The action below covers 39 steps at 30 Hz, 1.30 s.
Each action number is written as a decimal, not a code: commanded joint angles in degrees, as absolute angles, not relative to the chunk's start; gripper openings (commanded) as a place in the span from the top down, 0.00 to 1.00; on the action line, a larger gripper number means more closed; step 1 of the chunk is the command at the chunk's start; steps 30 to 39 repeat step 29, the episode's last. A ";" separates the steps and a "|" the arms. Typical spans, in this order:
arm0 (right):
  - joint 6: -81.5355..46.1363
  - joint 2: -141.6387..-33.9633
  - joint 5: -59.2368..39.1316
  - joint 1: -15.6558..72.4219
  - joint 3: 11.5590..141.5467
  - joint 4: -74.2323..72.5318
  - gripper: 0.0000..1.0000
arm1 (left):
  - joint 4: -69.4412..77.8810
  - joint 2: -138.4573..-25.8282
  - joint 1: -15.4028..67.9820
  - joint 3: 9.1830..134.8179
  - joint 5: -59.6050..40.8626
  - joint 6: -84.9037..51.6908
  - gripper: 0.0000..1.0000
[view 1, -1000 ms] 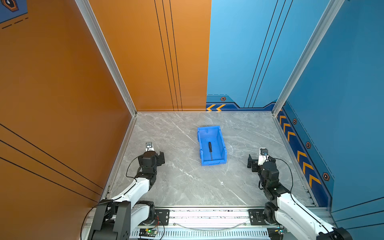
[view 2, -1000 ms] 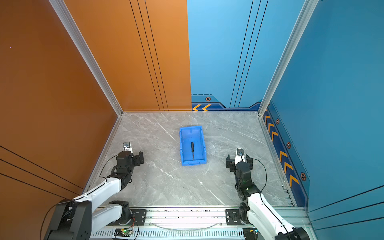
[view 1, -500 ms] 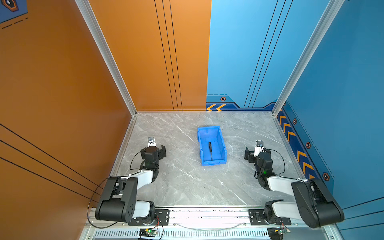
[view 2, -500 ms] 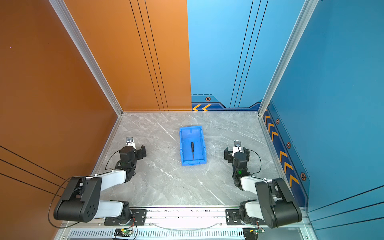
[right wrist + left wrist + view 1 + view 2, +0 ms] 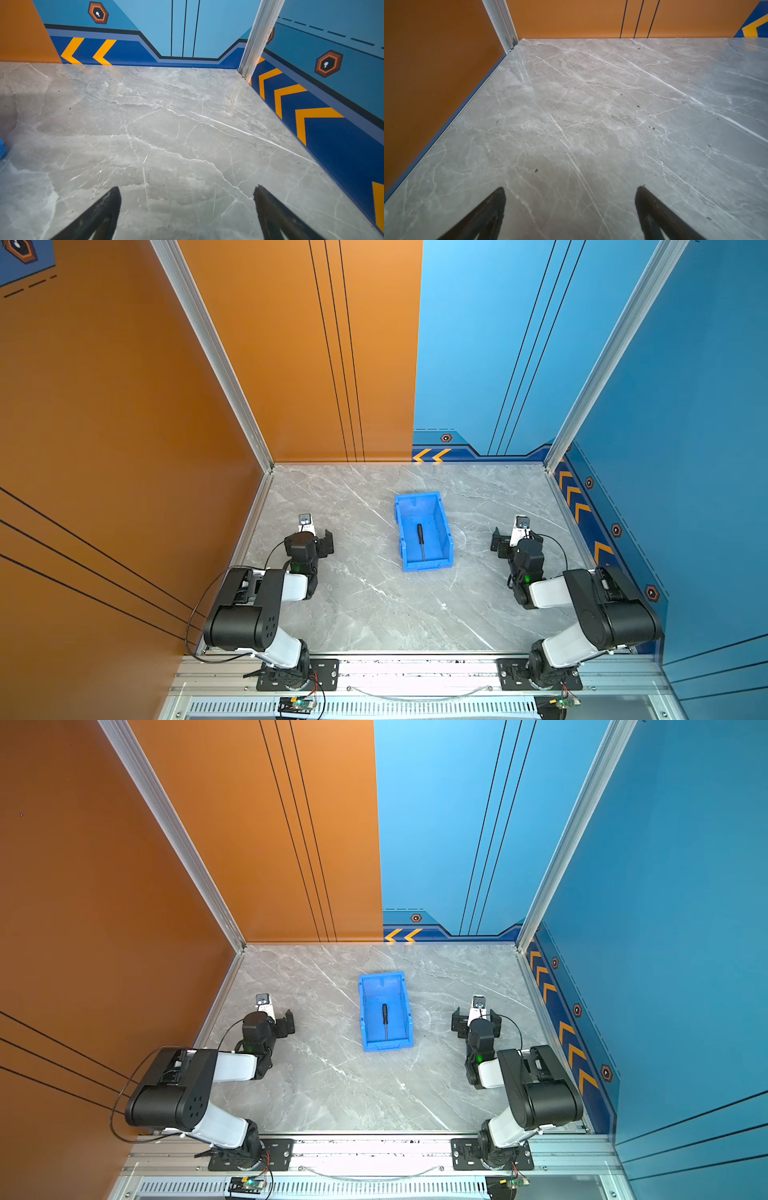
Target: Put the screwdriver in the bin
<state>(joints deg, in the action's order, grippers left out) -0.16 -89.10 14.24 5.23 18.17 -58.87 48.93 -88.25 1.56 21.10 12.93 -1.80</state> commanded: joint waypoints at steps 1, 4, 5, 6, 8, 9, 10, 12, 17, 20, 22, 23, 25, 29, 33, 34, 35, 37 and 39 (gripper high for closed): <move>-3.97 -88.59 11.12 2.43 21.19 -52.37 0.00 | 51.42 -89.09 1.80 21.99 11.47 -0.53 0.02; -3.95 -88.59 11.43 2.55 21.19 -52.49 0.00 | 51.63 -88.82 2.11 21.76 11.94 -0.37 0.02; -3.94 -88.68 11.38 2.55 21.19 -52.68 0.00 | 52.20 -89.06 2.14 21.76 11.91 -0.37 0.02; -3.94 -88.61 11.40 2.55 21.18 -52.56 0.00 | 53.24 -89.36 2.16 21.42 11.92 -0.23 0.02; -3.91 -88.66 11.43 2.57 21.18 -52.51 0.00 | 53.39 -89.41 2.20 21.45 12.03 -0.13 0.02; -3.95 -88.69 11.43 2.55 21.18 -52.54 0.00 | 53.35 -89.39 2.20 21.43 11.94 -0.14 0.02; -3.91 -88.68 11.42 2.55 21.18 -52.49 0.00 | 53.35 -89.42 2.28 21.51 11.95 0.00 0.02; -3.94 -88.68 11.42 2.55 21.27 -52.47 0.00 | 53.35 -89.56 2.85 21.49 11.67 0.80 0.02; -3.95 -88.68 11.41 2.54 21.27 -52.39 0.00 | 53.26 -89.65 2.81 21.59 10.39 1.31 0.02; -3.95 -88.68 11.29 2.46 21.36 -52.32 0.00 | 53.26 -89.60 2.81 21.62 10.40 1.27 0.02; -4.00 -88.70 11.21 2.46 21.37 -52.31 0.00 | 53.31 -89.64 2.84 21.62 10.45 1.30 0.02; -3.97 -88.70 11.20 2.45 21.36 -52.32 0.00 | 53.31 -89.65 2.81 21.62 10.40 1.32 0.02; -4.03 -88.71 11.24 2.46 21.36 -52.30 0.00 | 53.26 -89.69 2.81 21.70 10.31 1.25 0.02; -4.00 -88.70 11.25 2.46 21.36 -52.32 0.00 | 53.26 -89.59 2.46 21.66 9.84 1.14 0.02; -4.00 -88.70 11.25 2.46 21.36 -52.32 0.00 | 53.26 -89.59 2.46 21.66 9.84 1.14 0.02; -4.00 -88.70 11.25 2.46 21.36 -52.32 0.00 | 53.26 -89.59 2.46 21.66 9.84 1.14 0.02; -4.00 -88.70 11.25 2.46 21.36 -52.32 0.00 | 53.26 -89.59 2.46 21.66 9.84 1.14 0.02; -4.00 -88.70 11.25 2.46 21.36 -52.32 0.00 | 53.26 -89.59 2.46 21.66 9.84 1.14 0.02; -4.00 -88.70 11.25 2.46 21.36 -52.32 0.00 | 53.26 -89.59 2.46 21.66 9.84 1.14 0.02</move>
